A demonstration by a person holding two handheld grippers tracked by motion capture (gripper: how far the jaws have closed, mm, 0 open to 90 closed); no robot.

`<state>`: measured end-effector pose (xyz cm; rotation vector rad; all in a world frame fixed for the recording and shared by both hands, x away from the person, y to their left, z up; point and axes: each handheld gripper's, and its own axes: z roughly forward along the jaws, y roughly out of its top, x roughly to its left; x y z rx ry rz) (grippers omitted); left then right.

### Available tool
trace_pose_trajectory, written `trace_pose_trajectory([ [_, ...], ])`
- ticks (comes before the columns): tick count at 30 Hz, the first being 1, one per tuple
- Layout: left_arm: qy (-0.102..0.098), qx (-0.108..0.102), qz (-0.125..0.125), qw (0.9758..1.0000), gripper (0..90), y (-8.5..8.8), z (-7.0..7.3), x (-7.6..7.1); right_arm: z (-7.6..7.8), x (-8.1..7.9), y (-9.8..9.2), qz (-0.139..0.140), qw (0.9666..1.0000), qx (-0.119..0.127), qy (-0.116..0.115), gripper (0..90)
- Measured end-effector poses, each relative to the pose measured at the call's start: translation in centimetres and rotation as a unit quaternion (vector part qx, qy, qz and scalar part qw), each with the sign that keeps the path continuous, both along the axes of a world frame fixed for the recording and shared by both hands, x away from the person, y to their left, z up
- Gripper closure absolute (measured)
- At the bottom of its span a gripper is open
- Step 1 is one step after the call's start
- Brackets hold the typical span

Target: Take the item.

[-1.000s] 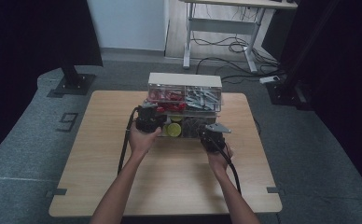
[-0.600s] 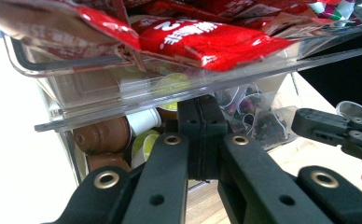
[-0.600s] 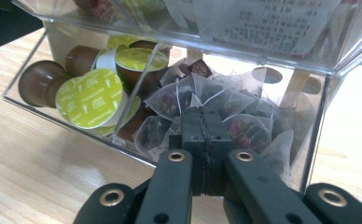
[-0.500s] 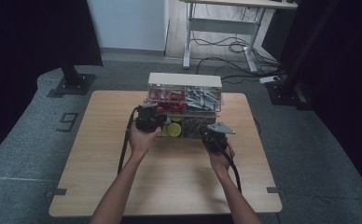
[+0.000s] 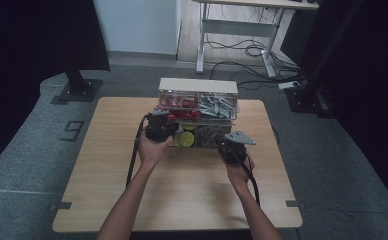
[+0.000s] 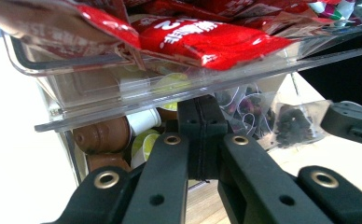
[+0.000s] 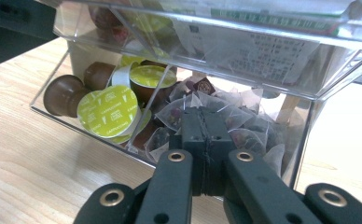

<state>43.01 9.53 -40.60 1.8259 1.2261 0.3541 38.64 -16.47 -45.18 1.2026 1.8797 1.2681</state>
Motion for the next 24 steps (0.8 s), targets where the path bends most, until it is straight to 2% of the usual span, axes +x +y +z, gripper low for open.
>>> trace_pose_trajectory([
  [24, -0.001, 0.001, 0.003, 1.0000, 90.0, -0.1, 0.0, 0.0, 1.2, -1.3, -2.3, 0.000, 0.9997, 0.020, -0.012, 89.1],
])
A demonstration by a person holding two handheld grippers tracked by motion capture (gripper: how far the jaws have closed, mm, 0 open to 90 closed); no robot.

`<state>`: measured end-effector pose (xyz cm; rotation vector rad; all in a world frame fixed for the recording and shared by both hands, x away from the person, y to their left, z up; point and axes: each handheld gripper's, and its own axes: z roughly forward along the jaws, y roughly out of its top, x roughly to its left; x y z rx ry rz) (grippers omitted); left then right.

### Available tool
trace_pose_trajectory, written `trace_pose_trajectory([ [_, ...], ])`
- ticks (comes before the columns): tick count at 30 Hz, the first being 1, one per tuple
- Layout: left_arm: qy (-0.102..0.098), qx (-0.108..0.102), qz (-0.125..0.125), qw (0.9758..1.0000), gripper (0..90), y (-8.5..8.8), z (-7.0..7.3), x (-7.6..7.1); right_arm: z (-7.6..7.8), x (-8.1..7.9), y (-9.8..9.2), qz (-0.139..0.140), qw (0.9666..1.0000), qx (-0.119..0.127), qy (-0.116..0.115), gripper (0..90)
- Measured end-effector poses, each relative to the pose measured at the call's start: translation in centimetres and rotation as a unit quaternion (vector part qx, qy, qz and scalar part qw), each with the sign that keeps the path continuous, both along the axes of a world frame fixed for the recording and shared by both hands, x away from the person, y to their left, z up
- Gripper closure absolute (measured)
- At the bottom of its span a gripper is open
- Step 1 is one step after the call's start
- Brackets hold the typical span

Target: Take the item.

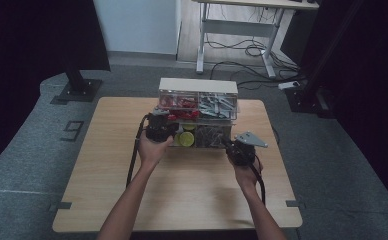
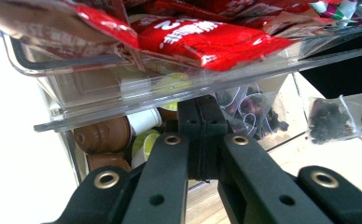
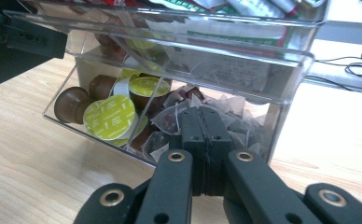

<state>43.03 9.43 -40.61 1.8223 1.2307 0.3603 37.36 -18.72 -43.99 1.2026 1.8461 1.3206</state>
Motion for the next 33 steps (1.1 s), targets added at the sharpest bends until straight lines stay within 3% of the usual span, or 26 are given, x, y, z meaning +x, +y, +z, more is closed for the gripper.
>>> trace_pose_trajectory([
  [33, 0.001, -0.003, 0.001, 1.0000, 90.0, -0.4, -0.1, 0.0, 1.0, -1.1, -5.1, -0.037, 0.9991, 0.020, -0.009, 89.1],
])
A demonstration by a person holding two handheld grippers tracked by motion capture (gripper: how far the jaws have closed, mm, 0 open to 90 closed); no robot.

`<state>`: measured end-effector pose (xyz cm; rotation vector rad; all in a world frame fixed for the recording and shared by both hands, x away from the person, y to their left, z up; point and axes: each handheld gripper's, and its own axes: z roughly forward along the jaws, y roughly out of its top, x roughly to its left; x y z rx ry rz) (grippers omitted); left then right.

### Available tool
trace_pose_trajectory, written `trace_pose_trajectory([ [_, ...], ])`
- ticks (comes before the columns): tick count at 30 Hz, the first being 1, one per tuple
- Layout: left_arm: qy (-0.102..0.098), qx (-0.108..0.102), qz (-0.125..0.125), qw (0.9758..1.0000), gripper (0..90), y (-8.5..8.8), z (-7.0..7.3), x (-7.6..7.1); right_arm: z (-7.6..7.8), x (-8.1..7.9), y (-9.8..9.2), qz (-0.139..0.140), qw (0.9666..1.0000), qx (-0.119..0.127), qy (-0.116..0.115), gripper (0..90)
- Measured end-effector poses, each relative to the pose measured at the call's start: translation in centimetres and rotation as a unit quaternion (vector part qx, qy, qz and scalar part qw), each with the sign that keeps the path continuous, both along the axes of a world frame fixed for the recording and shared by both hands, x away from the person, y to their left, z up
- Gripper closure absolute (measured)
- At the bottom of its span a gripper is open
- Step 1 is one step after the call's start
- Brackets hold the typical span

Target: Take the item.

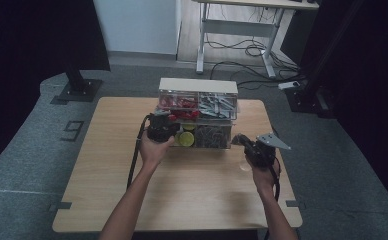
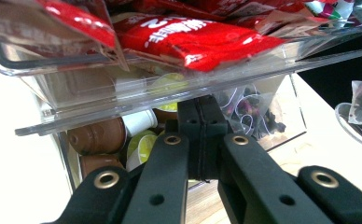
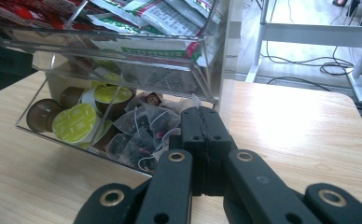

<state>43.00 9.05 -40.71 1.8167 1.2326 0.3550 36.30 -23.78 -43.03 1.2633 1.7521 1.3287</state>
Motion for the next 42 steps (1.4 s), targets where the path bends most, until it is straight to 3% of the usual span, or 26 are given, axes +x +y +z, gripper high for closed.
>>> trace_pose_trajectory([
  [34, -0.003, 0.005, -0.001, 1.0000, 90.0, -0.3, 0.1, -0.1, -0.7, -0.9, -4.4, -0.039, 0.9992, 0.002, 0.004, 89.1],
  [42, -0.003, 0.006, -0.001, 1.0000, 90.0, -0.3, 0.2, -0.1, -1.0, -0.9, -4.7, -0.041, 0.9991, 0.002, 0.008, 89.1],
])
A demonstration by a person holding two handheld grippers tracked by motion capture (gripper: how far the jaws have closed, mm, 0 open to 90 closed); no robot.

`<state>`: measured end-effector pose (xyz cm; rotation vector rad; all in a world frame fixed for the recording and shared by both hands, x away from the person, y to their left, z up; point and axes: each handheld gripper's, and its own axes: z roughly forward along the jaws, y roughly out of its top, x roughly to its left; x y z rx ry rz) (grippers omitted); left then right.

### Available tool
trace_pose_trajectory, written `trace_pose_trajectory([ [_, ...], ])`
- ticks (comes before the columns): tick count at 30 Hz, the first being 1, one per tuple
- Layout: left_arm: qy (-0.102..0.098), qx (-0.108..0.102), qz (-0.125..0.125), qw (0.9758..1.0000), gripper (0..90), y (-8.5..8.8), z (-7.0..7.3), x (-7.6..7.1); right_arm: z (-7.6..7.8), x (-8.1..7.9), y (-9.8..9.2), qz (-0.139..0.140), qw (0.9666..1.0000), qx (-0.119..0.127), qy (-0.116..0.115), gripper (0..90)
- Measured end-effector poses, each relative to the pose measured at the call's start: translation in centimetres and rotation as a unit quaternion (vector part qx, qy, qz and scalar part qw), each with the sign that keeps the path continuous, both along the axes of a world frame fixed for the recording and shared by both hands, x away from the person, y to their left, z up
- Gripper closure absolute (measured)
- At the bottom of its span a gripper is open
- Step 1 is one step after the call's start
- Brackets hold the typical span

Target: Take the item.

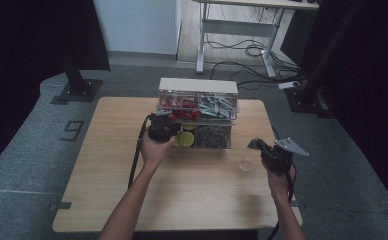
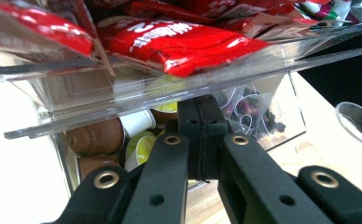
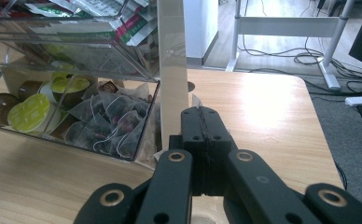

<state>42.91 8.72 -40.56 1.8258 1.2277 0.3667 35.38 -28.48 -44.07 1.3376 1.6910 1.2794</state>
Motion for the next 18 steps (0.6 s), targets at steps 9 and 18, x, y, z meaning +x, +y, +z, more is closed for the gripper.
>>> trace_pose_trajectory([
  [9, 0.000, 0.000, 0.000, 1.0000, 90.0, 0.1, 0.0, 0.0, -0.9, -0.1, -0.1, 0.001, 1.0000, 0.001, 0.009, 89.1],
  [18, 0.001, -0.001, 0.000, 1.0000, 90.0, 0.0, -0.2, 0.0, -1.8, 0.0, -0.2, 0.007, 0.9997, -0.005, 0.021, 88.1],
])
